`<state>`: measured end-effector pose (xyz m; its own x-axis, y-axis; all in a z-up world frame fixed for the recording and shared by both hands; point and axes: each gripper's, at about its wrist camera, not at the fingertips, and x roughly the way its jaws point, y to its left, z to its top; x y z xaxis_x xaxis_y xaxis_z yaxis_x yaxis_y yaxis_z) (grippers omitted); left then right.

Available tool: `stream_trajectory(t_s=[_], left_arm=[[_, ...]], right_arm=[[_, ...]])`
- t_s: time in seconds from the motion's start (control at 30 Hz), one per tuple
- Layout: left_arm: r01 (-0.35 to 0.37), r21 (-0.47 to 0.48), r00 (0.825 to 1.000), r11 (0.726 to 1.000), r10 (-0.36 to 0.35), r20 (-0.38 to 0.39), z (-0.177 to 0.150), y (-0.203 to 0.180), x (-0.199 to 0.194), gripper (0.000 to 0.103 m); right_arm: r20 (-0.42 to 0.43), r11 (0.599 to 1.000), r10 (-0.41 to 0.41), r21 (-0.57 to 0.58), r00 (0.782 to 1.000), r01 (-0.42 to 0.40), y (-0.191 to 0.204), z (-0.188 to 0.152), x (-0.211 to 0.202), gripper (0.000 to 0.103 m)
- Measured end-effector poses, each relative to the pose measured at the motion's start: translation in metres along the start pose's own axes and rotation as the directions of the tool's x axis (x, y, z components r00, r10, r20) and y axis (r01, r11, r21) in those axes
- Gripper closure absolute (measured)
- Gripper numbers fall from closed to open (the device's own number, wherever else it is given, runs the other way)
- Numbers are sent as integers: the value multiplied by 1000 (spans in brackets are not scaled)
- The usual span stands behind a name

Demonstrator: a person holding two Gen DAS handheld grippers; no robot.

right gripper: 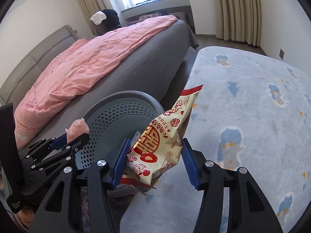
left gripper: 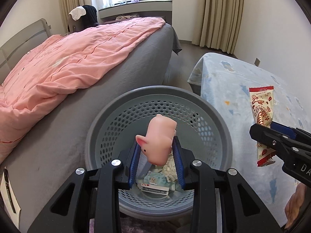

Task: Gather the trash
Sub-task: 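Carry the pig and wrapper with both tools over the wastebasket, then open both tools to drop the pig and wrapper into the basket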

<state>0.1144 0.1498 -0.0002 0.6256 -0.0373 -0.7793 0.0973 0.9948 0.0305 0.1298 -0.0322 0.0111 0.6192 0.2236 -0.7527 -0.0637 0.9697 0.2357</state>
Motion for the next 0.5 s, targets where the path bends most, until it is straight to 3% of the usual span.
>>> stream_trajectory(t_s=[0.4,0.47,0.5], left_arm=[[-28,-67,1000,997,27,-15,-1,37,13,70],[-35,-70,999,997,34,-11,0,39,12,67],[-41,-71,999,997,40,-10,0,40,12,60]], right_arm=[[-70,995,65,-75,995,-70,40,8,44,49],[-67,994,74,-74,995,-79,41,9,44,47],[-64,994,76,-74,995,-81,41,9,44,45]])
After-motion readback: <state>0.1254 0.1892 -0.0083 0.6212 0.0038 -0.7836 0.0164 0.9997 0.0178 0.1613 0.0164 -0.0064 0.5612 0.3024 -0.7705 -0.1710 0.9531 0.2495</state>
